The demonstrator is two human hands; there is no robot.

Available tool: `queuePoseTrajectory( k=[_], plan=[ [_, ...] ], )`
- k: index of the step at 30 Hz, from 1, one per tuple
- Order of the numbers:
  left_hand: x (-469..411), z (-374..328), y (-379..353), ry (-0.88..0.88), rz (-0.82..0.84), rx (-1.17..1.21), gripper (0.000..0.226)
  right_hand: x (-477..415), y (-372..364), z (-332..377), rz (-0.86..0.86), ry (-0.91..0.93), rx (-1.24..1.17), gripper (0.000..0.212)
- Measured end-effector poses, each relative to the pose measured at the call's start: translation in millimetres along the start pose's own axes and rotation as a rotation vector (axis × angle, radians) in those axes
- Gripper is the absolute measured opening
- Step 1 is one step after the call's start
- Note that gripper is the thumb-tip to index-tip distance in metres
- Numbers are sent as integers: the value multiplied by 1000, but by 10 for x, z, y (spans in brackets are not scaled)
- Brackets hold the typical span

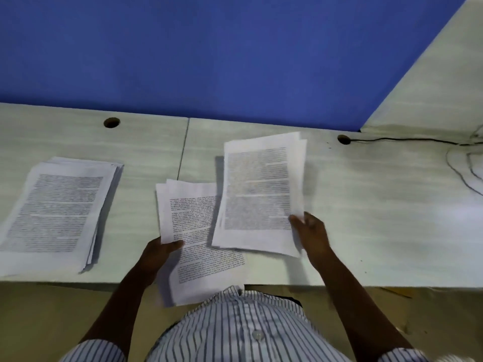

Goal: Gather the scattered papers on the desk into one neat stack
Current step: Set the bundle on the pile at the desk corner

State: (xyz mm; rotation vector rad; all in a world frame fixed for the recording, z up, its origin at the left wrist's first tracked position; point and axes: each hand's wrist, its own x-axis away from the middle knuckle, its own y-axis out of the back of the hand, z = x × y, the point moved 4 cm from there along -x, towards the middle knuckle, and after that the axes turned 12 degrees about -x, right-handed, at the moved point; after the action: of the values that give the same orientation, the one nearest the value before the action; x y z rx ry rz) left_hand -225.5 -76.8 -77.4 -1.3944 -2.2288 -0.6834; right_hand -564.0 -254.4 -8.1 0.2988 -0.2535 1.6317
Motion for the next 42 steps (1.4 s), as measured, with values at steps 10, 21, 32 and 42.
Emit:
queuePoseTrajectory(
  k=[10,21,32,42],
  plan=[
    [154,-14,-395,73,-14,121,39,-182,-824,-662,544,2,560,27],
    [315,-587,-406,-88,-89,163,42,-524,-999,172,650,-82,123,40],
    [607,-1389,-345,-263,-402,210,25,-604,-1137,552,584,-41,-36,7],
    [954,-1865,-230,-482,-454,298,61,-230,-1471,527,575,-556,-771,49]
  ],
)
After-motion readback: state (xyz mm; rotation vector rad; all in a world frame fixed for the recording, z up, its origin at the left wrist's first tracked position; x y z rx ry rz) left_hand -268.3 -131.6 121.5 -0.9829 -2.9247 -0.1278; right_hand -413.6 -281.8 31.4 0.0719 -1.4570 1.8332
